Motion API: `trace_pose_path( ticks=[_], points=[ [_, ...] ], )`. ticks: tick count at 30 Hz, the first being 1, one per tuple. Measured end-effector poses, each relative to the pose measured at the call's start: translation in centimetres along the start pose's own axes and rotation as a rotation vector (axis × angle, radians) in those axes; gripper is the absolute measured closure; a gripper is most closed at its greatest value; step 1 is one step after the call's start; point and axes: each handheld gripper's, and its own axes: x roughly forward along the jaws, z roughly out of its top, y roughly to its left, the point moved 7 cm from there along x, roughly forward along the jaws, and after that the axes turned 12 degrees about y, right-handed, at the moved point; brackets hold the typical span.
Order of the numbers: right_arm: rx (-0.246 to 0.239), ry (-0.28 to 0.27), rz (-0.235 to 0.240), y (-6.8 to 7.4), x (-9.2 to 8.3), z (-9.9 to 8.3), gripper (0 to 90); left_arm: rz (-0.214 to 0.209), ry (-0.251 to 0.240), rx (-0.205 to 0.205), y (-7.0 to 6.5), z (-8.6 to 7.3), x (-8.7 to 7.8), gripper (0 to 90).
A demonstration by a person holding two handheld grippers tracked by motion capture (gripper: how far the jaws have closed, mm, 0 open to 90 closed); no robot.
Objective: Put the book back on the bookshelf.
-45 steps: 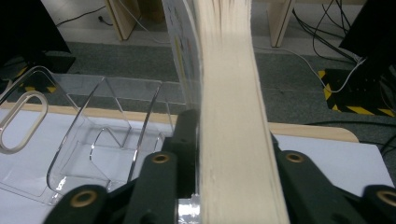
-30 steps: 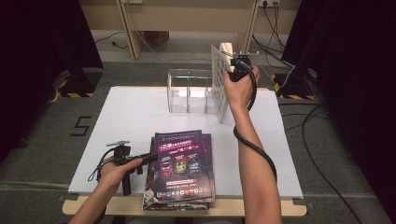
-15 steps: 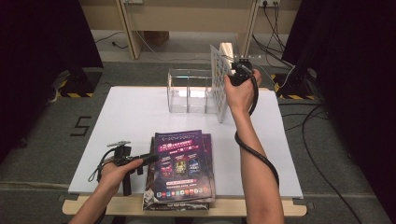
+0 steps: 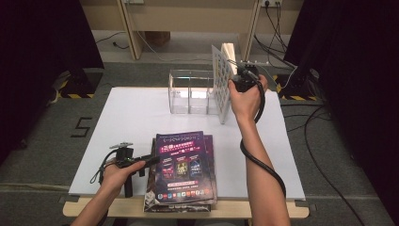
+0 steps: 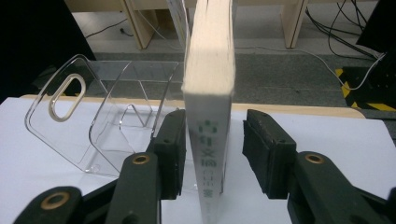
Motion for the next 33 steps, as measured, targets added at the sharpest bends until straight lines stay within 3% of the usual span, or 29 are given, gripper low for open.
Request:
trace_pose_path(
  ticks=[13,20,33],
  points=[
    [-0.002,-0.008,0.031,0.0,-1.4,-2.0,58.8,0.038,0.015,0.033,0.2,0.3,0.9,46.8],
    [-0.004,-0.012,0.048,0.0,-2.0,-3.4,58.4,0.046,0.005,0.027,0.4,0.4,1.0,47.0],
    [-0.006,0.036,0.092,-0.1,-1.9,-7.7,58.3,0.062,0.007,0.038,0.6,0.4,1.2,48.5]
  ],
)
